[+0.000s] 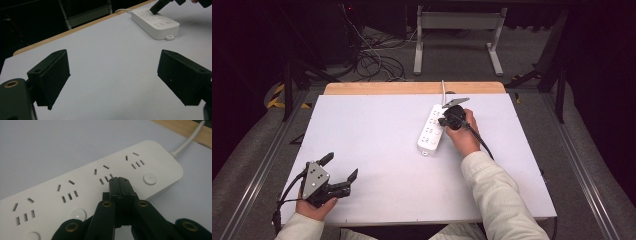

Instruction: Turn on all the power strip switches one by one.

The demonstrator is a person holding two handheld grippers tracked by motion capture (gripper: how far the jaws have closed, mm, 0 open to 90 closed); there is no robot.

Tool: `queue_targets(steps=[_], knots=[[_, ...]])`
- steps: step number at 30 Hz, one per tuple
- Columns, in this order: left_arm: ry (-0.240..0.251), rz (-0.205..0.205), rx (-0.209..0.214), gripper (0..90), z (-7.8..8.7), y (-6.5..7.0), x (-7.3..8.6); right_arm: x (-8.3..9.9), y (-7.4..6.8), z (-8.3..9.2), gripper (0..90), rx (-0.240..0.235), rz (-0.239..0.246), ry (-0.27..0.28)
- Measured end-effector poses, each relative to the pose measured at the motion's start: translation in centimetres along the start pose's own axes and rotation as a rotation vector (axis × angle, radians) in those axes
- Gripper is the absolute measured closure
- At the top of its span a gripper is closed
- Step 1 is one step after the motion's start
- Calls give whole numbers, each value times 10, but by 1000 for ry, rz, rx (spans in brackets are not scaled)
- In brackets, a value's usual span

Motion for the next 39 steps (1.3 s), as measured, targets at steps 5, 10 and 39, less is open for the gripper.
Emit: queue_targets(steps=[5, 10, 39], knots=[[2, 5, 2, 113, 0, 0, 0, 1, 1, -1, 900, -10, -11, 0], [1, 5, 3, 113, 0, 0, 0, 0, -4, -2, 900, 18, 20, 2], [-3, 14, -2, 113, -1, -3, 1, -22, 28, 13, 900, 27, -89, 113]])
Point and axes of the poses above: each handheld gripper's, and its own axes: z roughly backward along the jaws, x roughly out of its underside, y roughly to its right, the point moved 1 cm from there along -z, roughly forward along the jaws, and after that the axes turned 5 degrees about x, right-handed, at the moved point
